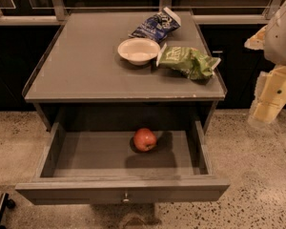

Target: Pick apple from top drawer and place on counter

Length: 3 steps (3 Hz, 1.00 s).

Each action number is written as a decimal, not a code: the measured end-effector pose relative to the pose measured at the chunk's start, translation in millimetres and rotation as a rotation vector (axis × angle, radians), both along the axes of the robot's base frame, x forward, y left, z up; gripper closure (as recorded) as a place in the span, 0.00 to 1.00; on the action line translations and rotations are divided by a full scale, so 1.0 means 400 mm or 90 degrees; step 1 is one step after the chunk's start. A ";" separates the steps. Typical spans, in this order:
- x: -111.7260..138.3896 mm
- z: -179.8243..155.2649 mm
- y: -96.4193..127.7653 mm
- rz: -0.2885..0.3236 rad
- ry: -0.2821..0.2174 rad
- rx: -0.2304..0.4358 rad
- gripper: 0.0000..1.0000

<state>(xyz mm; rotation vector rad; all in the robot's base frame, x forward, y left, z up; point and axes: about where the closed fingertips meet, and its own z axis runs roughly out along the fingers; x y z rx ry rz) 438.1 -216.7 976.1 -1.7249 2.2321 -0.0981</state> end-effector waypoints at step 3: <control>-0.018 -0.143 -0.001 -0.013 -0.021 0.043 0.00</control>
Offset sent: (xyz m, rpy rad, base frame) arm -0.0034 0.0027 -0.0251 -0.0169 -0.0820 -0.0549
